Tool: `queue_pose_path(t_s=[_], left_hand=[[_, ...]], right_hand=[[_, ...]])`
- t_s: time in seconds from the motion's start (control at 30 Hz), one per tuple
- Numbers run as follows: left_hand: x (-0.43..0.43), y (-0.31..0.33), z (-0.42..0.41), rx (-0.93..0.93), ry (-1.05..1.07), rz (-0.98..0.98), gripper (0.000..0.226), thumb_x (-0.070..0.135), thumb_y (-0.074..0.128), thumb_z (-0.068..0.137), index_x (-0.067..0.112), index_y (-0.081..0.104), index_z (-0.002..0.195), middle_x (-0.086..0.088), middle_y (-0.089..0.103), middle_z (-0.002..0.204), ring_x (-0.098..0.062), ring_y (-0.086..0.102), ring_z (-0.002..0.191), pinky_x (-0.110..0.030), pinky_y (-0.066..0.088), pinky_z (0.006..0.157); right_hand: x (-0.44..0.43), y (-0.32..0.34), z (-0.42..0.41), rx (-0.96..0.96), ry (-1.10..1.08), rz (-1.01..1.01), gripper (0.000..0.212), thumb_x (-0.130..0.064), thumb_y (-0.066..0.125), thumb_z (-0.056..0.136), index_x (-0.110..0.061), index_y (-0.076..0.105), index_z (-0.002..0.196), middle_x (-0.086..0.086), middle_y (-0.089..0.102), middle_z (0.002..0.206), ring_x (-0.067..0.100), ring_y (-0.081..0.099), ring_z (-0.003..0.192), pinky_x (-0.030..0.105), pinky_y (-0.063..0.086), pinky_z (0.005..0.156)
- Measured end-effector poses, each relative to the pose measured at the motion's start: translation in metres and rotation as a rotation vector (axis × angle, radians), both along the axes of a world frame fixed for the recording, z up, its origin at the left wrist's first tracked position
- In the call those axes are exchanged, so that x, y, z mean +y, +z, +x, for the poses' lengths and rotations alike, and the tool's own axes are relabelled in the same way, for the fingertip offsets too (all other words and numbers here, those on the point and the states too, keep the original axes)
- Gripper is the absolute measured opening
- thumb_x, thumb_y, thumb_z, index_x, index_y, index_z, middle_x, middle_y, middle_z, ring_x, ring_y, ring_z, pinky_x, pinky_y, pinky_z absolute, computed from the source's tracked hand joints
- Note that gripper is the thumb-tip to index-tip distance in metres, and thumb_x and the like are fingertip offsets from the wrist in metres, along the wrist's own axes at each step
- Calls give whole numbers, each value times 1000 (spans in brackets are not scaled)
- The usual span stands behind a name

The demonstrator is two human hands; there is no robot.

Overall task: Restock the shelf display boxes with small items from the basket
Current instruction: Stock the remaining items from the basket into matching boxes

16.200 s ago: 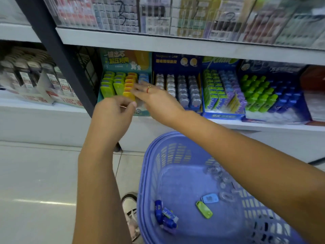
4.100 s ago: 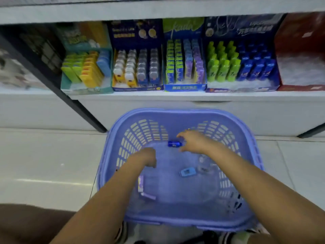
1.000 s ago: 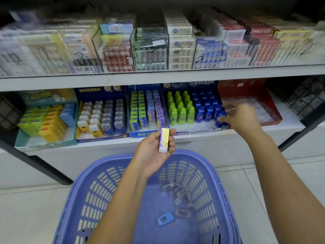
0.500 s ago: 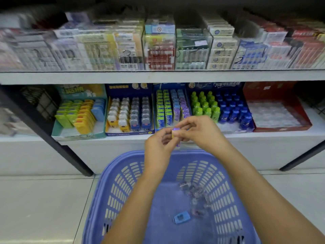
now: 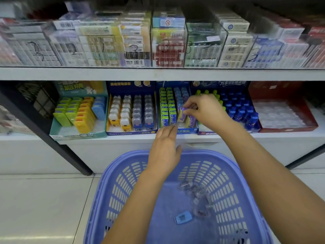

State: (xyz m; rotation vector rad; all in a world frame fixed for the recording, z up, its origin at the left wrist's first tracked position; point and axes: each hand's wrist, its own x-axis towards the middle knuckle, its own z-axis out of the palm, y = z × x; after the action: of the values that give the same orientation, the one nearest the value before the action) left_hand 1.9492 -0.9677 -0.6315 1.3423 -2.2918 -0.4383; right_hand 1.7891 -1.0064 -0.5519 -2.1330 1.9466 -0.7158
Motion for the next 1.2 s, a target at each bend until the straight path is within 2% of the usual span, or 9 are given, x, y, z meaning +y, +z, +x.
queue_pose_path(t_s=[0.43,0.5,0.6,0.67,0.8,0.9,1.03,1.1,1.2], left_hand=[[2,3,6,37,-50,36,59,21,53,93,13,31,147,-3,32,151,-18,23,139,-20,16,110],[6,1,9,194,-31,37,46,19,53,93,12,46,138,-5,46,140,-19,38,130,-21,25,105],[14,-16,11,302,72,130,20,15,57,88,11,64,106,-6,66,103,-22,61,94,-33,49,83],[21,-36,12,87,64,371,16,12,59,85,10,66,100,-10,70,97,-26,65,92,-36,52,79],[44,-88,28,-739,-213,827,39,16,69,83,0,62,118,-17,63,121,-30,59,113,-37,47,94],[65,-126,48,-1043,-265,1054,41,22,70,83,-1,63,116,-18,65,114,-31,60,111,-39,48,95],[85,-165,69,-1142,-181,1194,38,23,67,85,7,63,119,-10,62,124,-23,60,111,-35,46,95],[93,-180,78,-1181,-227,1150,42,31,70,82,6,65,115,-12,64,121,-24,60,112,-32,47,93],[105,-197,85,-1079,-241,984,42,32,80,67,0,68,92,-19,67,105,-28,66,97,-28,49,79]], right_hand=[[-26,19,29,321,-147,363,29,-20,74,79,-12,69,107,5,65,115,22,62,101,33,52,89],[-13,19,29,310,-124,289,27,-18,72,80,-10,68,106,6,63,111,23,62,98,28,50,80],[31,1,24,140,-66,209,16,-22,76,74,-16,62,80,1,61,82,20,59,82,23,34,65],[58,-30,28,176,26,409,20,-28,77,73,-14,65,80,1,64,79,21,61,85,24,36,65],[96,-125,39,263,173,830,34,-26,72,78,-12,66,109,9,65,114,24,59,107,28,44,84],[123,-189,38,289,276,942,46,-18,71,79,-11,56,122,12,56,126,26,53,115,28,41,89],[142,-243,38,401,384,965,56,-15,73,75,-10,48,125,17,48,127,34,54,112,34,44,86],[143,-259,39,405,423,945,53,-12,74,73,-9,49,119,18,48,124,35,55,109,36,45,84],[145,-274,38,450,448,876,45,-10,69,76,-8,49,116,18,46,123,36,55,109,38,46,85]])
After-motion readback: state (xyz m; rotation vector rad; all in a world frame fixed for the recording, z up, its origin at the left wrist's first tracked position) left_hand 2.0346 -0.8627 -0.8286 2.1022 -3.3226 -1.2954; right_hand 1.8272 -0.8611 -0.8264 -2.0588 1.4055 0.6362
